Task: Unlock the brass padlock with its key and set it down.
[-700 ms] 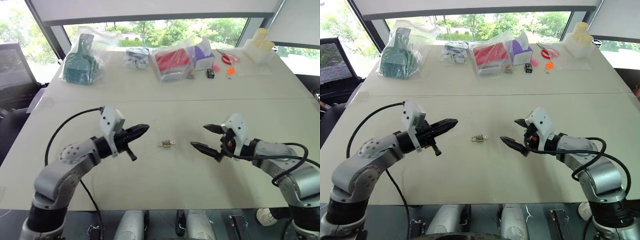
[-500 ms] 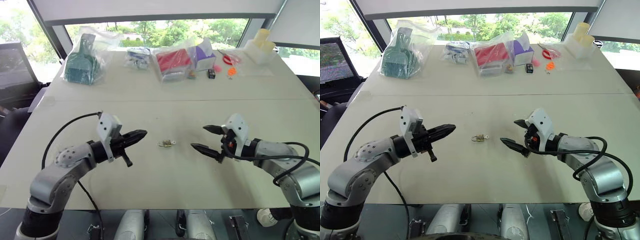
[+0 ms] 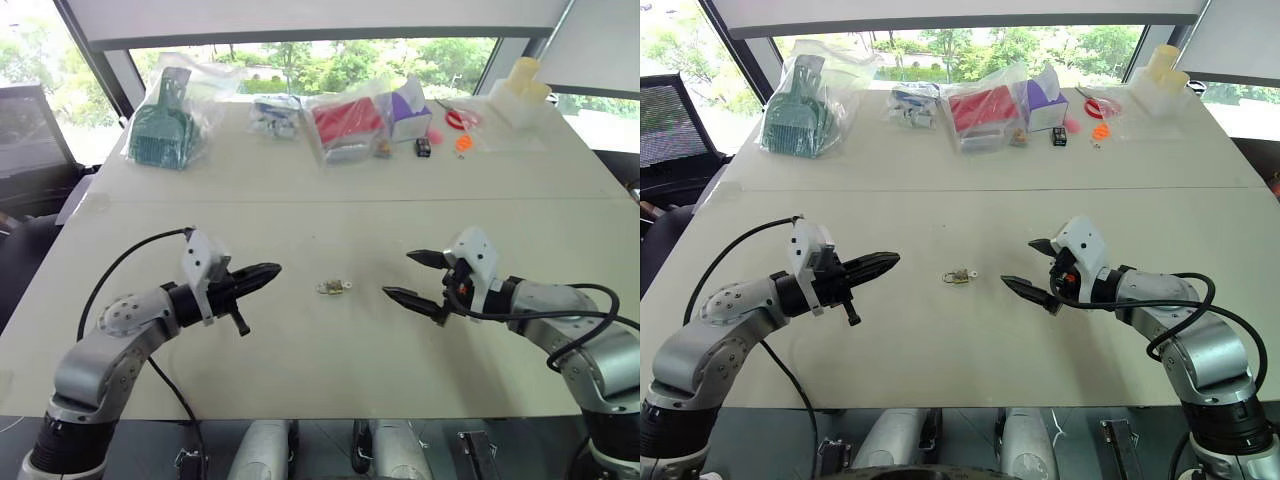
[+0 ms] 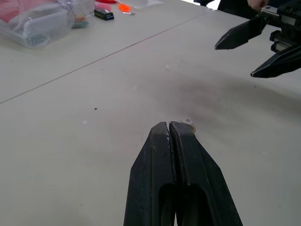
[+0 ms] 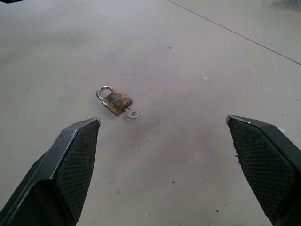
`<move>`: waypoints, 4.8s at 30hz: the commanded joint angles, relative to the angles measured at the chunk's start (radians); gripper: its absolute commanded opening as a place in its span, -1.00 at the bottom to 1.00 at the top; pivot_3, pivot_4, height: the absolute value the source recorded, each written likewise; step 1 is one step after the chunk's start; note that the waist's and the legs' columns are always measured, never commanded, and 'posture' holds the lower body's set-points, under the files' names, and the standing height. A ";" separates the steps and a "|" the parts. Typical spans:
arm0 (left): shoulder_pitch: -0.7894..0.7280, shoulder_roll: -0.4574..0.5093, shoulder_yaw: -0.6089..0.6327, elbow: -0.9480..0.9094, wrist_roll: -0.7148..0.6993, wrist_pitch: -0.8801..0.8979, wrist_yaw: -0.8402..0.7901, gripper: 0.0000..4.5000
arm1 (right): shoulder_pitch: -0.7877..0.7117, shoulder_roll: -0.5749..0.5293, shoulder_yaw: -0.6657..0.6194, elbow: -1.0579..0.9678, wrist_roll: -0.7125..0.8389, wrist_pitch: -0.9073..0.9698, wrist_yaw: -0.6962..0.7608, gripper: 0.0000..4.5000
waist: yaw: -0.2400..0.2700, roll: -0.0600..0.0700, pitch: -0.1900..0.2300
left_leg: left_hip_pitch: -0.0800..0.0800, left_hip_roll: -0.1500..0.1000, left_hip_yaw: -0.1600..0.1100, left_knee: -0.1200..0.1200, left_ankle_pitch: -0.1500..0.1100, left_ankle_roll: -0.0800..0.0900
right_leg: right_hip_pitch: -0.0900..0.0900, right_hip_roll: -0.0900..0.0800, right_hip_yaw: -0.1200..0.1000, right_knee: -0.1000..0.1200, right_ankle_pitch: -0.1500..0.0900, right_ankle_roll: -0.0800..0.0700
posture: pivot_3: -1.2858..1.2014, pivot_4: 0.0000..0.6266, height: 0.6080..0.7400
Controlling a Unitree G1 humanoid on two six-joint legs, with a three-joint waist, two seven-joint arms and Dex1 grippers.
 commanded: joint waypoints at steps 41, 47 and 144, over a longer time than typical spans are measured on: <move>-0.569 -0.249 -0.400 0.963 0.480 -0.558 -0.443 0.99 | 0.115 0.010 -0.091 -0.161 0.020 0.009 -0.127 1.00 | 0.000 -0.002 0.000 | 0.003 0.000 0.004 0.001 0.000 0.000 | 0.000 0.000 0.004 0.005 0.000 0.001 | 0.03 -0.52 1.00; -0.575 -0.283 -0.401 1.049 0.523 -0.631 -0.411 0.67 | 0.109 0.007 -0.085 -0.155 0.015 0.002 -0.132 1.00 | 0.005 -0.003 0.000 | 0.005 0.000 0.006 0.001 0.000 0.000 | 0.001 -0.001 0.006 0.007 0.000 0.001 | 0.03 -0.52 1.00; -0.704 -0.139 -0.207 0.774 0.320 -0.306 -0.572 -0.66 | -0.471 0.135 0.444 0.553 -1.029 -1.289 -0.229 0.27 | -0.006 -0.009 0.003 | 0.009 0.000 0.022 0.001 0.001 0.000 | -0.004 0.001 0.022 0.010 0.002 0.004 | 0.03 -0.52 1.00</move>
